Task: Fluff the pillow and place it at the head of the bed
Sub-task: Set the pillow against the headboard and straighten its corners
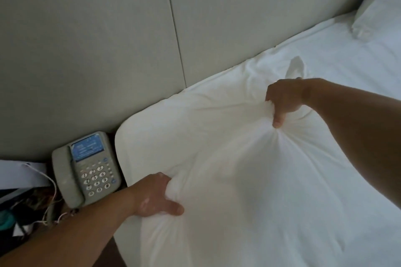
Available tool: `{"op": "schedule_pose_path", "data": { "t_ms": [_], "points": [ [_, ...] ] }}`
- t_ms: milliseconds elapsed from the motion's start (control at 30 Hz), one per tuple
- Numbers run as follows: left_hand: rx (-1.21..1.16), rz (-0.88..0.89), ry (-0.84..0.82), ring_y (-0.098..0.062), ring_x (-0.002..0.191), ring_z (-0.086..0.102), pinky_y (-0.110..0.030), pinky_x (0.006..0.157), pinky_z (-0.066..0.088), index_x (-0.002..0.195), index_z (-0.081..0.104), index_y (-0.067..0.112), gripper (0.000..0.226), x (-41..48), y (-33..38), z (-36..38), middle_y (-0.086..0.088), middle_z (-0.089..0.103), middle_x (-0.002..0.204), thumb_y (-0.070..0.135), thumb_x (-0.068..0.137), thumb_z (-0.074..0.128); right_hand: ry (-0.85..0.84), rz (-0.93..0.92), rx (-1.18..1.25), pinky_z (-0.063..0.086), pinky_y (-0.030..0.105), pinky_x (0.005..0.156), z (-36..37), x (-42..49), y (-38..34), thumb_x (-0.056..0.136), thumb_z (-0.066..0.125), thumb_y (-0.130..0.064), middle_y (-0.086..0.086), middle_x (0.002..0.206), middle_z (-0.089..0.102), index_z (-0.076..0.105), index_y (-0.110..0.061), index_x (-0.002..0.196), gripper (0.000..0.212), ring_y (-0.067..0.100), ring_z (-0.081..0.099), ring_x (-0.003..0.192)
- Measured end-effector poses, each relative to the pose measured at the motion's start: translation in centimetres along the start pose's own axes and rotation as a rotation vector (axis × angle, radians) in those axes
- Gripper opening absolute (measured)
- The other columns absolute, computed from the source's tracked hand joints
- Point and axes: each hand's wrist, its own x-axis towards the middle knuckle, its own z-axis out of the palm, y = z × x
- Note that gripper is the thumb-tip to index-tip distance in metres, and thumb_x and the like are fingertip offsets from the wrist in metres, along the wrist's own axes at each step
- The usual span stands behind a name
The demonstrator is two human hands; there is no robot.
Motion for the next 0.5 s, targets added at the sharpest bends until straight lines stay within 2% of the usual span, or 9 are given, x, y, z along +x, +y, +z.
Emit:
{"op": "schedule_pose_path", "data": {
  "t_ms": [100, 167, 267, 333, 433, 500],
  "points": [
    [0.069, 0.028, 0.126, -0.001, 0.085, 0.073, -0.012, 0.065, 0.046, 0.067, 0.068, 0.037, 0.024, -1.8, 1.7, -1.5, 0.021, 0.076, 0.079, 0.052, 0.069, 0.087, 0.035, 0.015, 0.015, 0.055, 0.035, 0.089, -1.3, -2.6, 1.7, 0.060, 0.093, -0.048, 0.003, 0.116, 0.072, 0.073, -0.014, 0.120, 0.072, 0.025, 0.066, 0.108],
    [0.109, 0.037, 0.236, -0.009, 0.086, 0.074, -0.013, 0.061, 0.046, 0.074, 0.072, 0.028, 0.027, -3.0, 2.9, -4.0, 0.010, 0.079, 0.085, 0.050, 0.069, 0.087, 0.072, 0.038, 0.048, 0.054, 0.032, 0.087, -2.6, -4.4, 2.9, 0.062, 0.093, -0.046, 0.006, 0.118, 0.071, 0.074, -0.012, 0.118, 0.068, 0.025, 0.065, 0.107],
    [0.181, 0.037, 0.376, -0.013, 0.075, 0.068, -0.016, 0.055, 0.043, 0.072, 0.068, 0.023, 0.034, -5.0, 5.0, -9.0, 0.012, 0.071, 0.072, 0.049, 0.068, 0.090, 0.167, 0.059, 0.107, 0.048, 0.031, 0.087, -5.5, -6.7, 4.1, 0.066, 0.091, -0.048, 0.005, 0.125, 0.065, 0.072, -0.013, 0.122, 0.069, 0.027, 0.061, 0.114],
    [0.256, 0.038, 0.453, -0.017, 0.077, 0.067, -0.025, 0.060, 0.045, 0.072, 0.066, 0.024, 0.035, -6.1, 6.1, -12.4, 0.013, 0.067, 0.073, 0.050, 0.068, 0.090, 0.255, 0.069, 0.111, 0.050, 0.034, 0.086, -8.0, -7.5, 4.4, 0.065, 0.091, -0.049, 0.009, 0.118, 0.070, 0.075, -0.012, 0.117, 0.065, 0.030, 0.063, 0.106],
    [0.376, 0.046, 0.556, -0.027, 0.092, 0.072, -0.032, 0.074, 0.051, 0.089, 0.075, 0.020, 0.048, -7.3, 7.0, -16.7, -0.002, 0.078, 0.095, 0.060, 0.067, 0.088, 0.394, 0.072, 0.081, 0.056, 0.040, 0.085, -11.7, -8.0, 4.6, 0.060, 0.091, -0.054, 0.005, 0.095, 0.072, 0.080, -0.017, 0.102, 0.057, 0.033, 0.065, 0.094],
    [0.427, 0.039, 0.615, -0.030, 0.095, 0.072, -0.033, 0.075, 0.048, 0.092, 0.075, 0.019, 0.048, -8.0, 7.7, -18.8, -0.008, 0.079, 0.103, 0.060, 0.069, 0.086, 0.480, 0.088, 0.083, 0.058, 0.043, 0.084, -13.8, -7.9, 4.7, 0.057, 0.091, -0.057, 0.001, 0.086, 0.067, 0.081, -0.023, 0.099, 0.055, 0.034, 0.066, 0.091]
  ]
}}
